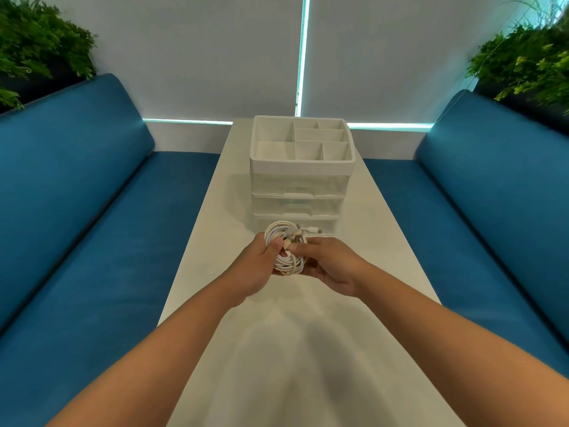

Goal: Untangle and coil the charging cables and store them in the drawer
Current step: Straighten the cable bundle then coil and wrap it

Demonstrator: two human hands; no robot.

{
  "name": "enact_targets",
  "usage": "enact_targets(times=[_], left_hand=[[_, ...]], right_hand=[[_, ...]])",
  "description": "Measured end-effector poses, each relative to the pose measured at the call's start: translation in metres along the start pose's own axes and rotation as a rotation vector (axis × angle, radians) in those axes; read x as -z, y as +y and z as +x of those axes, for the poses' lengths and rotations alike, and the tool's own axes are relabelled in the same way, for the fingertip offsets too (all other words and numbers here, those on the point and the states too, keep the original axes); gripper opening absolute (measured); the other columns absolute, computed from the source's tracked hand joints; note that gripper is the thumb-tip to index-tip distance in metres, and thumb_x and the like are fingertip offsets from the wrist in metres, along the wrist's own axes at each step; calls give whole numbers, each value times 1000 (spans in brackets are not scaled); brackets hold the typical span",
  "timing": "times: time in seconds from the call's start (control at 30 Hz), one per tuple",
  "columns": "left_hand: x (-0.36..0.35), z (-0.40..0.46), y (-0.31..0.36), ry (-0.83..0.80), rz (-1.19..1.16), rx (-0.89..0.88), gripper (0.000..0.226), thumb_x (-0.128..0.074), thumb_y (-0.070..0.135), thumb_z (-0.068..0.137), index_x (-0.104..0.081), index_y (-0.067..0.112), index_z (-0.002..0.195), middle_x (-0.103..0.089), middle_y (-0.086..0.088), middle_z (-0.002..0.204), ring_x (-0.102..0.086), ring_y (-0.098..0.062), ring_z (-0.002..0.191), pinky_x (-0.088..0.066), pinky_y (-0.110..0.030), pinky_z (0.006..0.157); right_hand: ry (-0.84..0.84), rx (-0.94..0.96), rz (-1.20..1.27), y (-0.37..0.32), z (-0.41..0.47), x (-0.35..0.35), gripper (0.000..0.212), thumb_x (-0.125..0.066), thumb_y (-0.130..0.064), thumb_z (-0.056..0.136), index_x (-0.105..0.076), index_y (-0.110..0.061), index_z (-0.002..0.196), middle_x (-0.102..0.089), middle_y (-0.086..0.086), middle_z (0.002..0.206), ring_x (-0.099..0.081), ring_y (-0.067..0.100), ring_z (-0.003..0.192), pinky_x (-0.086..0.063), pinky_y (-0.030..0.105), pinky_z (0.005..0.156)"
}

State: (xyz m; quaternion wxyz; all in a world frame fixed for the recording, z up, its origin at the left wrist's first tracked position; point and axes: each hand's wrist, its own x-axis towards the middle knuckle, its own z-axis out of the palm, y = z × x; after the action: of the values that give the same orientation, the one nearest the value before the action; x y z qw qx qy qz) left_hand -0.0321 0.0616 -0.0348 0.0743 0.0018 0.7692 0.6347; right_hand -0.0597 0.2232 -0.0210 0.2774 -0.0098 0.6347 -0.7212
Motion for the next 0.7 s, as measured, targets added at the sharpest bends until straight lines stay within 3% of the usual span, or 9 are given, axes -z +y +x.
enact_targets(times=[0.07, 0.13, 0.2, 0.23, 0.33, 0.43, 0.57, 0.7], left_hand=[[-3, -2, 2, -24, 72, -6, 24, -33, 31, 106, -48, 21, 122, -62, -2, 116, -64, -14, 103, -55, -37, 92], [-8, -4, 4, -54, 122, -12, 20, -35, 26, 105, -48, 24, 120, -63, 2, 110, -67, -16, 94, -57, -37, 88], [-10, -3, 5, -72, 156, 10, 24, -38, 26, 104, -47, 20, 125, -65, 1, 111, -70, -20, 91, -56, -42, 90], [-10, -2, 6, -81, 159, 21, 26, -40, 27, 103, -47, 19, 127, -65, 0, 112, -70, -21, 91, -56, -43, 89], [-10, 2, 8, -104, 85, 33, 29, -45, 25, 102, -48, 17, 130, -66, -5, 117, -71, -21, 93, -59, -40, 85], [-15, 4, 7, -60, -39, 88, 28, -44, 20, 102, -48, 13, 129, -68, -9, 116, -74, -23, 90, -57, -44, 90], [-18, 8, 5, 23, -187, 160, 29, -43, 15, 101, -49, 4, 127, -69, -15, 114, -74, -25, 89, -58, -41, 88], [-21, 3, 14, 47, -318, 159, 25, -38, 7, 101, -58, 5, 117, -71, -15, 109, -73, -23, 93, -60, -32, 79]], right_hand=[[51, 63, -173, 3, 1, -2, 22, -62, -7, 90, -66, -2, 111, -71, 18, 106, -69, 29, 98, -56, 39, 90], [169, 160, -353, 7, 1, -7, 14, -58, -4, 88, -70, -8, 95, -72, 14, 89, -68, 25, 83, -57, 39, 77], [267, 213, -428, 11, 1, -9, 12, -56, -6, 83, -65, -12, 87, -67, 4, 78, -61, 17, 73, -49, 30, 64], [294, 224, -428, 12, 2, -10, 12, -57, -10, 81, -63, -11, 92, -65, 3, 81, -61, 17, 74, -47, 28, 64], [344, 232, -358, 10, 3, -11, 34, -62, -18, 77, -55, -7, 109, -67, 9, 96, -65, 21, 85, -49, 29, 66], [403, 198, -261, 8, 4, -12, 29, -64, -18, 83, -55, -8, 110, -68, 6, 95, -67, 18, 84, -53, 29, 67], [342, 139, -146, 10, 4, -15, 48, -68, -28, 73, -58, -16, 119, -69, 6, 108, -68, 21, 98, -54, 43, 92], [257, 217, -170, 14, -5, -16, 35, -60, -8, 87, -57, -19, 120, -69, 2, 109, -67, 18, 100, -53, 27, 86]])
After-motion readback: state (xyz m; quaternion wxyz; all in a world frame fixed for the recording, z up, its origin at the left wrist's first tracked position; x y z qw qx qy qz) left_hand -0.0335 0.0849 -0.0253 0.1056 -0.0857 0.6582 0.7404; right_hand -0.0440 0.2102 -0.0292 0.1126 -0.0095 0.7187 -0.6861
